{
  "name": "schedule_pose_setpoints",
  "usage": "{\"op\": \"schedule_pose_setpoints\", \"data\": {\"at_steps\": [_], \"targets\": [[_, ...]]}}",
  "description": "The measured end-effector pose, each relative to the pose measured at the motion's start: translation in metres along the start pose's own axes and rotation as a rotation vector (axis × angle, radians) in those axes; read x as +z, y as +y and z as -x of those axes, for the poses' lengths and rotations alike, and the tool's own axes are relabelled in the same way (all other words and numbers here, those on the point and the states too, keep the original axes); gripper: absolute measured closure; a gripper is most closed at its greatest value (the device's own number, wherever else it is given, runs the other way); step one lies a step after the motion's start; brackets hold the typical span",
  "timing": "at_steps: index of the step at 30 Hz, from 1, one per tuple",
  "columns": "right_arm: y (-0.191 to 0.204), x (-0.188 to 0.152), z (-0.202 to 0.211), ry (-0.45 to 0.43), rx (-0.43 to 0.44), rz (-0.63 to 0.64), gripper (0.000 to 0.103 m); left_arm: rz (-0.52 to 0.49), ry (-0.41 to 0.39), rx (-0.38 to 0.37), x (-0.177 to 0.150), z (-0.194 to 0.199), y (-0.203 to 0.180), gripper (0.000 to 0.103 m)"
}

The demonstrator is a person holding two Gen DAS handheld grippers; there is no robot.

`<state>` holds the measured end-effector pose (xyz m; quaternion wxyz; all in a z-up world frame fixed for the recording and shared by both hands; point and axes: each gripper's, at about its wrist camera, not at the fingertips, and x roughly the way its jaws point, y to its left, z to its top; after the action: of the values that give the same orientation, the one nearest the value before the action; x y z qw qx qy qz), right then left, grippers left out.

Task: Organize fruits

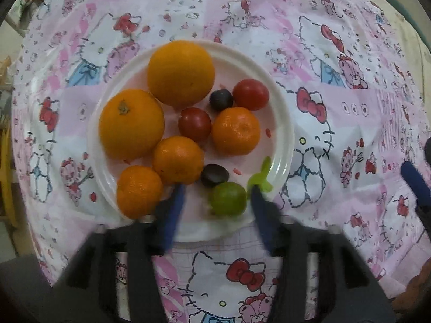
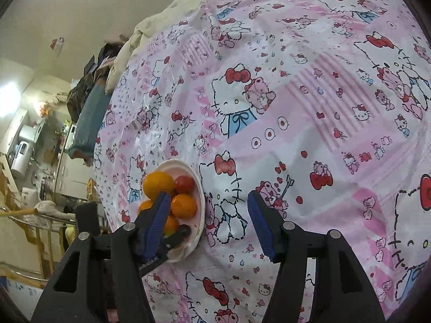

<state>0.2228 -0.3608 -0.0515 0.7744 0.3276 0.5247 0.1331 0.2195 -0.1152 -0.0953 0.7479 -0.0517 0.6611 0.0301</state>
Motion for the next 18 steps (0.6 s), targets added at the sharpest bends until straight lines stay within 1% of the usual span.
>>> {"op": "schedule_pose_setpoints", "data": {"at_steps": [3, 6, 7, 9, 10, 13, 14, 17, 18], "targets": [[0.001, 0.002, 0.006, -0.016, 0.013, 0.000, 0.040, -0.006, -0.012, 0.008, -0.002, 0.007, -0.001, 0.043], [0.004, 0.003, 0.009, -0.033, -0.008, 0.011, 0.037, -0.002, -0.020, -0.011, -0.007, 0.020, -0.002, 0.043], [0.005, 0.003, 0.009, -0.035, -0.011, 0.014, 0.037, -0.012, -0.038, -0.009, -0.009, 0.028, -0.001, 0.042], [0.007, 0.003, 0.007, -0.031, -0.008, 0.018, 0.037, -0.035, -0.068, -0.008, -0.014, 0.043, 0.003, 0.033], [0.007, 0.003, 0.007, -0.029, -0.007, 0.021, 0.037, -0.046, -0.088, -0.006, -0.017, 0.050, 0.005, 0.031], [0.012, -0.001, 0.007, -0.036, -0.032, 0.046, 0.037, -0.067, -0.146, -0.034, -0.019, 0.068, 0.017, 0.030], [0.015, -0.003, 0.007, -0.041, -0.052, 0.061, 0.035, -0.071, -0.163, -0.041, -0.019, 0.072, 0.023, 0.030], [0.024, -0.013, 0.004, -0.033, -0.085, 0.116, 0.029, -0.071, -0.227, -0.007, -0.024, 0.087, 0.043, 0.030], [0.028, -0.018, 0.004, -0.031, -0.095, 0.140, 0.025, -0.061, -0.252, -0.011, -0.025, 0.093, 0.051, 0.029]]}}
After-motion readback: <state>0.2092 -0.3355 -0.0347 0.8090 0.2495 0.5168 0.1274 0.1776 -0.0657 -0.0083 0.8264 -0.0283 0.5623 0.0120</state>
